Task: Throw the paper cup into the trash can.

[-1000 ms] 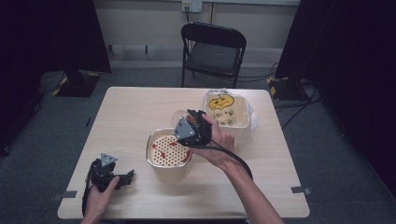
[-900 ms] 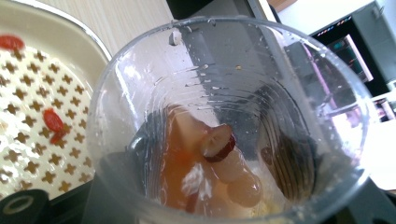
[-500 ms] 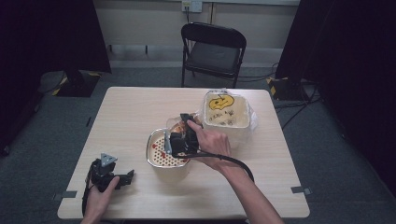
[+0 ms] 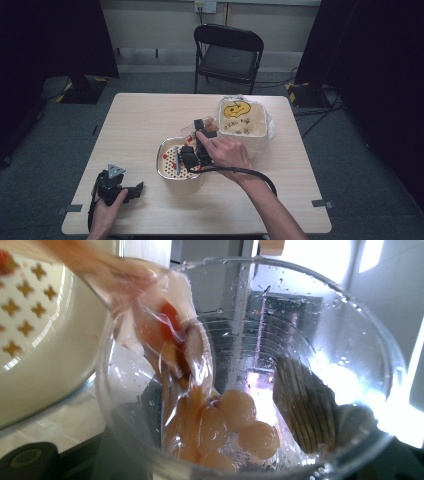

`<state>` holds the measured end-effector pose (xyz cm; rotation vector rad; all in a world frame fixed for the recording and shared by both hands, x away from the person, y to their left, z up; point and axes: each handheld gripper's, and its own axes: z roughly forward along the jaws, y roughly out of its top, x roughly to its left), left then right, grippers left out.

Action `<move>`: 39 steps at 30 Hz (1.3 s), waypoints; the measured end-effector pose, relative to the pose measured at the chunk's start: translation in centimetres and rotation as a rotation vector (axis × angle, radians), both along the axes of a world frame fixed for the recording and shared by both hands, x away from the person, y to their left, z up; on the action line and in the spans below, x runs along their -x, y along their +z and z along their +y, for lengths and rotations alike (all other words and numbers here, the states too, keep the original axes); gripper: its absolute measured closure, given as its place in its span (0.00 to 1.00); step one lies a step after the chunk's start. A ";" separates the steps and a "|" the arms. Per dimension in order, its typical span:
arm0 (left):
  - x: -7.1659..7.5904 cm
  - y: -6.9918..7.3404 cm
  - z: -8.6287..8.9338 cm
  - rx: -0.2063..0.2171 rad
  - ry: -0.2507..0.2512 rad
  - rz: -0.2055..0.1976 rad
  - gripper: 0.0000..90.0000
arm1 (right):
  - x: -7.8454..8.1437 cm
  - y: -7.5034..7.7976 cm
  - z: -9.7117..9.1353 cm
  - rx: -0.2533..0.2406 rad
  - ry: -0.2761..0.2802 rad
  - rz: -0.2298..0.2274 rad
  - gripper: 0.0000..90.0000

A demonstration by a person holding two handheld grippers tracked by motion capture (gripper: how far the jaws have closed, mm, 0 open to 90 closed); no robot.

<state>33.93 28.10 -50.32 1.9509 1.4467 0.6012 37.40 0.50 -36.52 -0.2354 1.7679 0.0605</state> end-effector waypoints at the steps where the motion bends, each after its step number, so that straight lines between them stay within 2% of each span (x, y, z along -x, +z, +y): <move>1: 0.0 0.0 0.0 0.000 0.000 0.000 0.00 | 0.0 0.0 0.0 0.019 0.000 -0.012 0.53; 3: 0.0 0.0 0.0 0.000 0.000 0.000 0.00 | 0.0 0.0 0.0 0.047 0.002 -0.058 0.53; 7: 0.0 0.0 0.0 0.000 0.000 0.000 0.00 | 0.1 0.0 0.0 0.084 0.005 -0.084 0.53; 12: 0.0 0.0 0.0 0.000 0.000 0.000 0.00 | 0.5 -0.2 0.1 0.189 0.015 -0.176 0.53; 14: 0.0 0.0 0.0 0.000 0.000 0.000 0.00 | 0.7 -0.5 0.2 0.204 0.004 -0.207 0.53; 15: 0.0 0.0 0.0 0.000 0.000 0.000 0.00 | 0.8 -0.6 0.3 0.237 0.015 -0.228 0.53; 24: 0.0 0.0 0.0 0.000 0.000 0.000 0.00 | 1.3 -1.6 0.2 0.394 0.050 -0.364 0.53; 29: 0.0 0.0 0.0 -0.003 -0.001 0.000 0.00 | 1.4 -1.4 0.0 0.419 0.047 -0.391 0.54; 30: 0.0 0.0 0.0 -0.003 -0.001 0.000 0.00 | 1.4 -1.4 0.0 0.440 0.053 -0.407 0.54; 31: 0.0 0.0 0.0 -0.004 -0.002 0.001 0.00 | 1.4 -1.5 0.0 0.440 0.054 -0.401 0.54; 33: 0.0 0.0 0.0 -0.003 -0.001 0.000 0.00 | 1.4 -1.5 0.1 0.465 0.063 -0.420 0.54; 34: 0.0 0.0 0.0 -0.003 -0.001 0.000 0.00 | 1.4 -1.4 0.1 0.456 0.060 -0.411 0.55; 36: 0.0 0.0 0.0 0.000 0.000 0.000 0.00 | 1.3 -1.4 0.2 0.449 0.055 -0.423 0.55; 37: 0.0 0.0 0.0 0.000 0.000 0.000 0.00 | 1.3 -1.4 0.2 0.427 0.052 -0.407 0.55; 39: 0.0 0.0 0.0 0.000 0.000 0.000 0.00 | 1.2 -1.3 0.2 0.416 0.049 -0.399 0.55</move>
